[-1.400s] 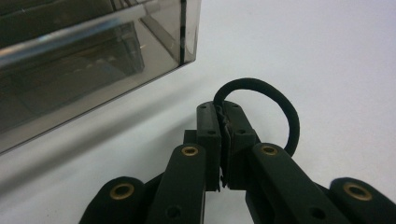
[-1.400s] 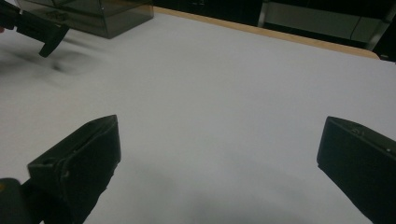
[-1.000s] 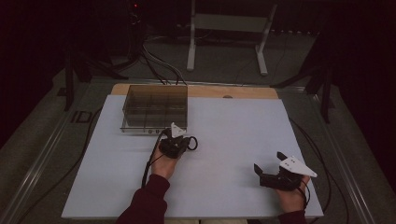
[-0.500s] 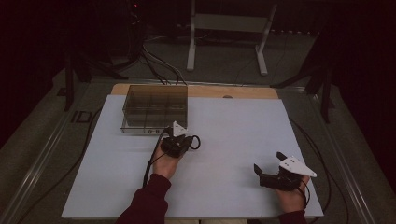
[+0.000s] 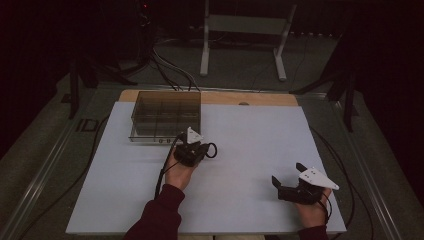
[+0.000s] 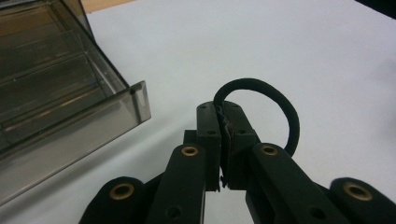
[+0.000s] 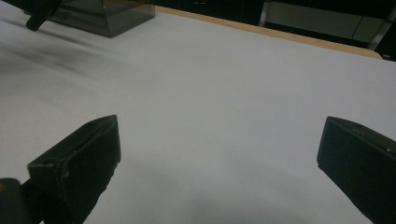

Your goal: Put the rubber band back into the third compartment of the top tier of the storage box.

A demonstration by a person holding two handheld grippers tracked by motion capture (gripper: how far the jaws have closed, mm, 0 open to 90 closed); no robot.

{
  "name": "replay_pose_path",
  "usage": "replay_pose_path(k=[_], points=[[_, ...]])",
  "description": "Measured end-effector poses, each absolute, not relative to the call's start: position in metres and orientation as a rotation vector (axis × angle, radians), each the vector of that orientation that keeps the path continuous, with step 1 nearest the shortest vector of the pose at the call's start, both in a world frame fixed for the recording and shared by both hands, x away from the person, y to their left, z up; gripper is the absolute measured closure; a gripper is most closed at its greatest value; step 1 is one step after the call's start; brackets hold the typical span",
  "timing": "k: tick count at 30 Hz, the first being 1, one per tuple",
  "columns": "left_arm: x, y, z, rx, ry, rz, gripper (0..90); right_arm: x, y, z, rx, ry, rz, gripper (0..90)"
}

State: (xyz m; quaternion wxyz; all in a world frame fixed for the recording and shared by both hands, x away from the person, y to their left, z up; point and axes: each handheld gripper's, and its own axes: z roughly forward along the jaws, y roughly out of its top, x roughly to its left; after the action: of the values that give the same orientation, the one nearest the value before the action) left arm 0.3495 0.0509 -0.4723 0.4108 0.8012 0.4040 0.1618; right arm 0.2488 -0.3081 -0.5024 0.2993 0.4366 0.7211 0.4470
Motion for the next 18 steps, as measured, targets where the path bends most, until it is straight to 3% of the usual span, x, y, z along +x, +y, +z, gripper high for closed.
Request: replay_pose_path(k=[18], points=[[0.355,0.049,-0.455,2.004,1.007,0.414,88.4,0.249,-0.308,-0.503,1.157,1.920,1.187,0.1]])
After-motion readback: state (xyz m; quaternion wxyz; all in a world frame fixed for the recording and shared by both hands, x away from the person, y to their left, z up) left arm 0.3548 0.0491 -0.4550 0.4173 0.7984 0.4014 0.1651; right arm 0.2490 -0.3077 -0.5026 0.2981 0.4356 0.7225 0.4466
